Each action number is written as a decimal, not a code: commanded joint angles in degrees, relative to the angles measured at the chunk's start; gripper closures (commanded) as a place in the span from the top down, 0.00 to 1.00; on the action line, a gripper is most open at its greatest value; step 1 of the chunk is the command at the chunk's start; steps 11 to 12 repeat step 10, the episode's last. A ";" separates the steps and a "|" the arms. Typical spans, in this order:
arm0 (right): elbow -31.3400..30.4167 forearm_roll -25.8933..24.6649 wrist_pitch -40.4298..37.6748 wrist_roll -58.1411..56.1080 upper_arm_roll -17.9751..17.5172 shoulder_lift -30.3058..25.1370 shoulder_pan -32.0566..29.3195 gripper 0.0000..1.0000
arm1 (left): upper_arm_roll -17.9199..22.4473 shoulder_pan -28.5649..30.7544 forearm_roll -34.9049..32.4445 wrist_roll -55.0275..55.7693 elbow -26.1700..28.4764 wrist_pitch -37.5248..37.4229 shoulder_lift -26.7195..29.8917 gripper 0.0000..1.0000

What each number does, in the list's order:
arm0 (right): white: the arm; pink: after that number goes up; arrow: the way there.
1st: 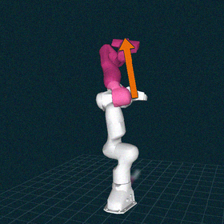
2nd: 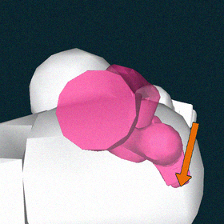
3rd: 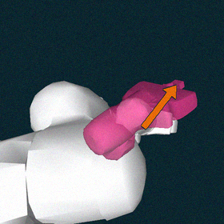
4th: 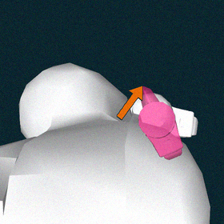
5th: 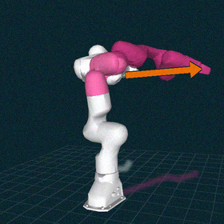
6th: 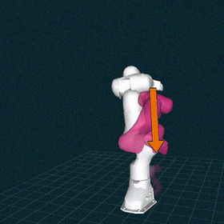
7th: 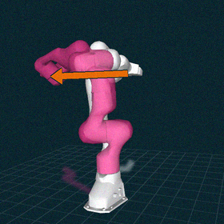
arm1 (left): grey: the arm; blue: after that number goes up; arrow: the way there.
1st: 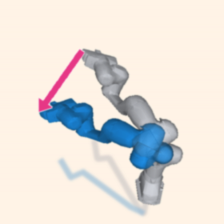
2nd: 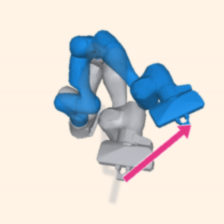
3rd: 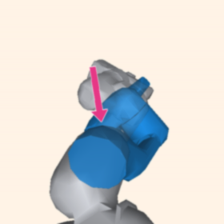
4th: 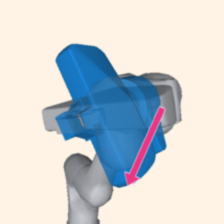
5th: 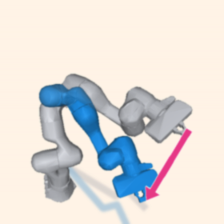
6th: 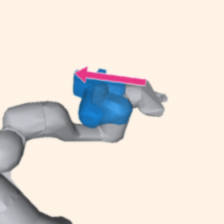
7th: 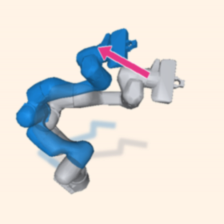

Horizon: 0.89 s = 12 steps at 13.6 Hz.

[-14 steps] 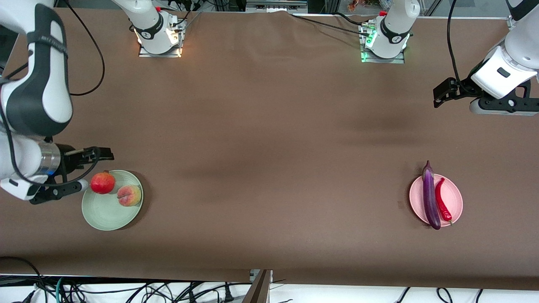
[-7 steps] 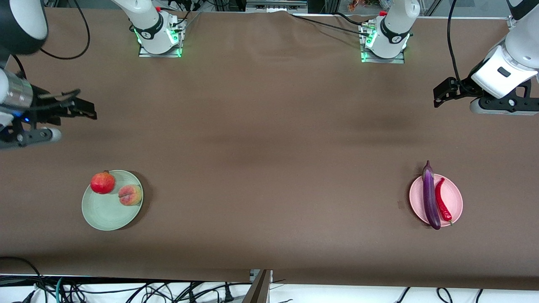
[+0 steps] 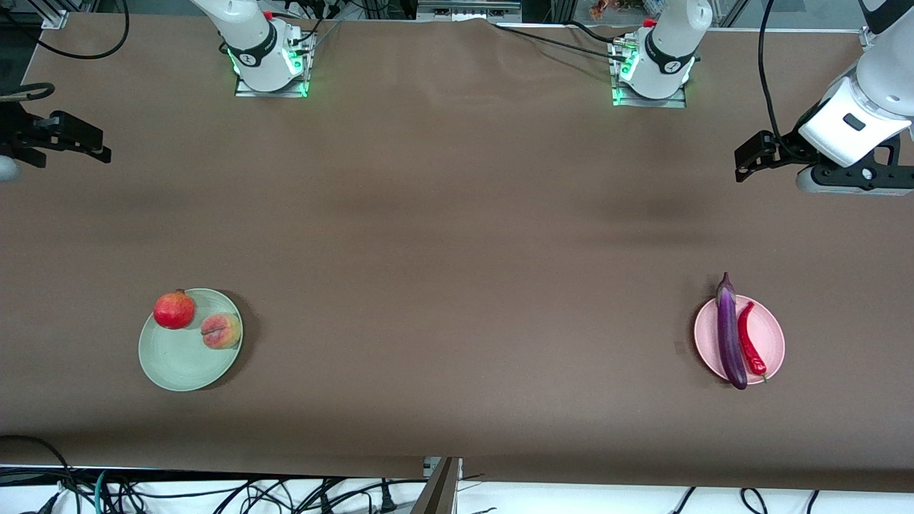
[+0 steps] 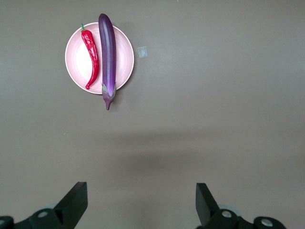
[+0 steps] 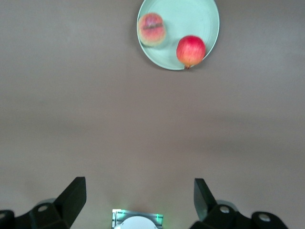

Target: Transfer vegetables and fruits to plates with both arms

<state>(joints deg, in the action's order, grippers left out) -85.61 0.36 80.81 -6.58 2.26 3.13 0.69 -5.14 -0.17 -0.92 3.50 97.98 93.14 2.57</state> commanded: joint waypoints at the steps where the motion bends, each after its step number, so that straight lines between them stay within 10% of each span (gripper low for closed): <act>1: -5.00 -0.80 0.67 1.74 -0.94 -2.96 -0.60 1.00 | 0.04 -0.01 0.39 -1.13 -1.30 -1.29 -0.37 1.00; 12: -3.17 -1.68 0.67 7.64 -3.58 -1.82 -0.52 1.00 | -0.14 -0.01 0.39 -0.86 -1.30 -1.91 -0.28 1.00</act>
